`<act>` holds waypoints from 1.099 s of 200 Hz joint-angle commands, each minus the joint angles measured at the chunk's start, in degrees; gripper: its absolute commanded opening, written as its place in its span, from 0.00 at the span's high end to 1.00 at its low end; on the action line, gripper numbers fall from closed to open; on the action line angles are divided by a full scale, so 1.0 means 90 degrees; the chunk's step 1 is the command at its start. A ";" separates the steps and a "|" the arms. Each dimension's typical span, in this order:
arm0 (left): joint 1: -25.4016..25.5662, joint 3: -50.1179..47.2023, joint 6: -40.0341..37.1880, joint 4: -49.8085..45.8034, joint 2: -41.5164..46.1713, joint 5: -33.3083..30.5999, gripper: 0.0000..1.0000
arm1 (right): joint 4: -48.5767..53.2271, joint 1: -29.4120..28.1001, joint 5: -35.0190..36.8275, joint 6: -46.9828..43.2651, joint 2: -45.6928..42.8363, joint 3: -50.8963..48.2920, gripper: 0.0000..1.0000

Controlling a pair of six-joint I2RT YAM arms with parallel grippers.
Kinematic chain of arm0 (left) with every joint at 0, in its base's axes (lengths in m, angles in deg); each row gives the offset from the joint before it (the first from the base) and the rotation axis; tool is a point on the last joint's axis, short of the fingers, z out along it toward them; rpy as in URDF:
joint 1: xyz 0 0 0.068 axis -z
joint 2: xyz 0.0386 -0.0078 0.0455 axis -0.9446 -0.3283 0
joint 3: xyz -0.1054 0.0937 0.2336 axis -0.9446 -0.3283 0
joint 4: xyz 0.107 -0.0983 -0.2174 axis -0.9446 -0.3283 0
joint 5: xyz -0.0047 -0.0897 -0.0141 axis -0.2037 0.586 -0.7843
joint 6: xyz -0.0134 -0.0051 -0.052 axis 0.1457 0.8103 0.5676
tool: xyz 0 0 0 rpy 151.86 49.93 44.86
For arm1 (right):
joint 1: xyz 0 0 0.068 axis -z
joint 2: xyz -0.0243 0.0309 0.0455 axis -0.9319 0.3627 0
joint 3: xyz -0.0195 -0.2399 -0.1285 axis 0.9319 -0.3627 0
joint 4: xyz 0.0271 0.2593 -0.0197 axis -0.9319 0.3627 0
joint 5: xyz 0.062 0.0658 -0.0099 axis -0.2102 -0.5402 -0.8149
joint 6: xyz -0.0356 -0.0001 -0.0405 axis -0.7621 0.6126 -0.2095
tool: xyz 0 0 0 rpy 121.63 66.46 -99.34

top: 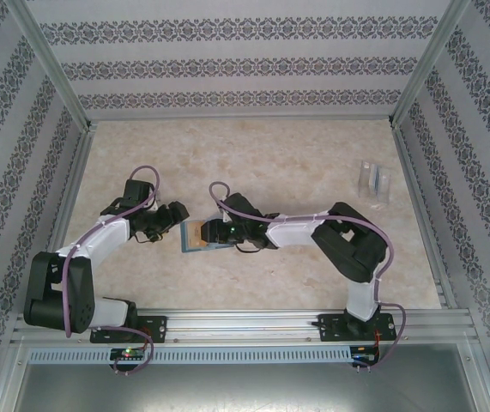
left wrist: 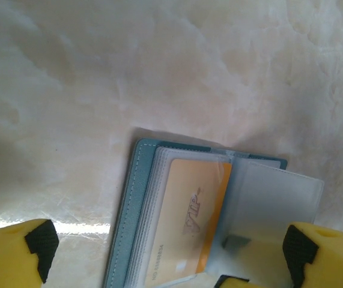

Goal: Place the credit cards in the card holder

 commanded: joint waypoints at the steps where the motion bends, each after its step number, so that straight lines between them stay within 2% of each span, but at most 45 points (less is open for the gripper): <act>1: 0.0031 0.0188 0.0000 -0.0130 0.0013 0.0054 0.00 | -0.0291 -0.0124 -0.0434 -0.0307 0.0183 0.0400 0.52; 36: -0.0037 0.0250 -0.0067 -0.0205 0.0002 0.0037 0.00 | -0.0178 -0.0197 -0.0590 -0.0596 0.0230 0.0528 0.52; 105: -0.0083 0.0146 -0.0175 0.0057 -0.0442 -0.0003 0.07 | -0.0086 -0.0197 -0.0608 -0.1089 0.0524 0.0823 0.52; 127: -0.0096 0.0241 -0.0273 0.0010 -0.0765 0.0050 0.09 | -0.0034 -0.0164 -0.0646 -0.1189 0.0774 0.1053 0.52; 153: -0.0106 0.0166 -0.0231 0.0347 -0.1000 0.0422 0.10 | -0.0105 -0.0143 -0.0789 -0.1170 0.0903 0.1149 0.52; 169: -0.0106 0.0138 -0.0275 0.0347 -0.0985 0.0361 0.10 | -0.0075 -0.0139 -0.0876 -0.1213 0.0892 0.1155 0.52; 220: -0.0096 0.0011 -0.0546 0.0407 -0.1098 0.0094 0.22 | -0.0146 -0.0124 -0.1085 -0.1556 0.0898 0.1045 0.52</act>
